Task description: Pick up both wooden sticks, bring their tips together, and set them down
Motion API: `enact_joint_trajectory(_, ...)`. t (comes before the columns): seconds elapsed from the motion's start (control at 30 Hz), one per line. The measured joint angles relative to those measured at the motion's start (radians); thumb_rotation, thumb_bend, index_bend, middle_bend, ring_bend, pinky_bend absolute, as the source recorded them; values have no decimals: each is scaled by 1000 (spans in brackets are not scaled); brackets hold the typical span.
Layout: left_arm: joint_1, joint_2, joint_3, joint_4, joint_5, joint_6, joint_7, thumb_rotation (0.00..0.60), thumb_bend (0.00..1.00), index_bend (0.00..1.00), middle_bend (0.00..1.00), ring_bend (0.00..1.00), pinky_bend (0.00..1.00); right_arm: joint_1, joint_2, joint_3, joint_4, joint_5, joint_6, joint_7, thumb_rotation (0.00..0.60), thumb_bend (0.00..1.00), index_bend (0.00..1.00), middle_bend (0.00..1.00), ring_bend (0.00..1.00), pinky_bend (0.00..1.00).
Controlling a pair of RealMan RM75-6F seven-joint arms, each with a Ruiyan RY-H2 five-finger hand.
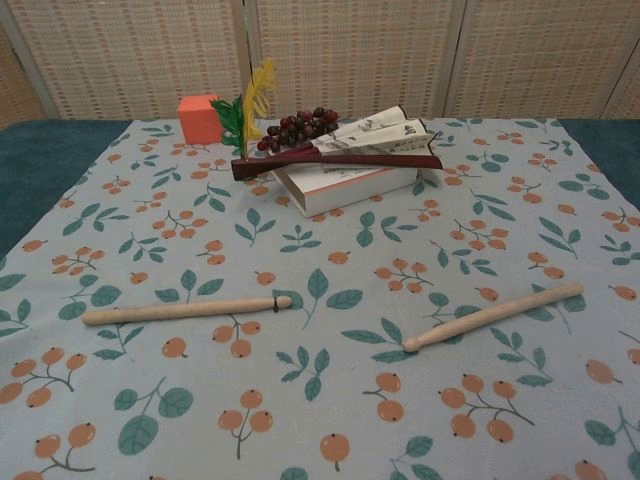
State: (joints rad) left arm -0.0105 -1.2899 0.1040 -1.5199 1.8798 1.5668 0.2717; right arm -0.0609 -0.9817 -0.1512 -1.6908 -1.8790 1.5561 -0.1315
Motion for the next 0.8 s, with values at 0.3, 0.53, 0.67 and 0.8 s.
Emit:
enact_joint_trajectory(0.3,-86,-218,-54,59,6,-122,108,600,440,194,328,143,89,81,-3,77,-94,77,-98,-66,600,333,0,0,0,0)
enact_joint_trajectory(0.53,-157,-344,-110,148,-61,-220,184,600,417,226,318,142,43,126,-22,111,-104,161,-173,-92,600,333,0,0,0,0)
enact_joint_trajectory(0.67,-179,-400,-128,231,-95,-242,202,600,415,229,319,142,38,142,-27,124,-93,205,-199,-95,600,333,0,0,0,0)
enact_joint_trajectory(0.8,-202,-451,-139,309,-125,-260,216,600,414,231,317,142,38,154,-32,126,-83,226,-221,-99,600,333,0,0,0,0)
